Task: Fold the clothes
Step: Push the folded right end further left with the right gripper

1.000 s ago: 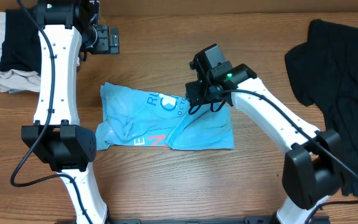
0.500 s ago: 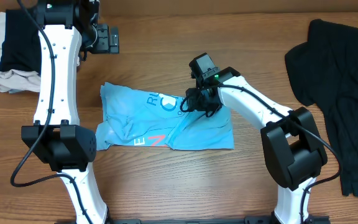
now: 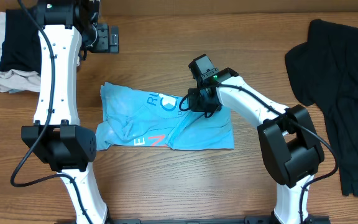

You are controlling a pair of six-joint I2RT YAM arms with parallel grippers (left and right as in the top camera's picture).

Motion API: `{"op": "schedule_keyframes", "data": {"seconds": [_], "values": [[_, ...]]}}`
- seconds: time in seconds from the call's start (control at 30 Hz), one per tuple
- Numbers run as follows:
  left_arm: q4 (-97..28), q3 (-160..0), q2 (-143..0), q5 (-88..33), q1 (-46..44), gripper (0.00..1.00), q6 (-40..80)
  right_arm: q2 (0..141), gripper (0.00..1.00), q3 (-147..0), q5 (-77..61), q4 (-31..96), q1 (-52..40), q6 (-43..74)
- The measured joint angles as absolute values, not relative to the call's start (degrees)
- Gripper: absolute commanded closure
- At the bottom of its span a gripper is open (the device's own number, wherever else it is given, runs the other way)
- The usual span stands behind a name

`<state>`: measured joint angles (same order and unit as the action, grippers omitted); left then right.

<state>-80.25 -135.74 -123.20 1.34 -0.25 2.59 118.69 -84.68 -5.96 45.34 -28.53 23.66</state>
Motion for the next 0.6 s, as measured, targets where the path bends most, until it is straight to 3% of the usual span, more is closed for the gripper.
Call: {"op": "schedule_keyframes", "data": {"seconds": [0.6], "values": [[-79.66, -135.74, -123.2, 1.34, -0.25, 0.0, 2.59, 118.8, 0.96, -94.78, -9.19, 44.95, -30.79, 23.2]]}}
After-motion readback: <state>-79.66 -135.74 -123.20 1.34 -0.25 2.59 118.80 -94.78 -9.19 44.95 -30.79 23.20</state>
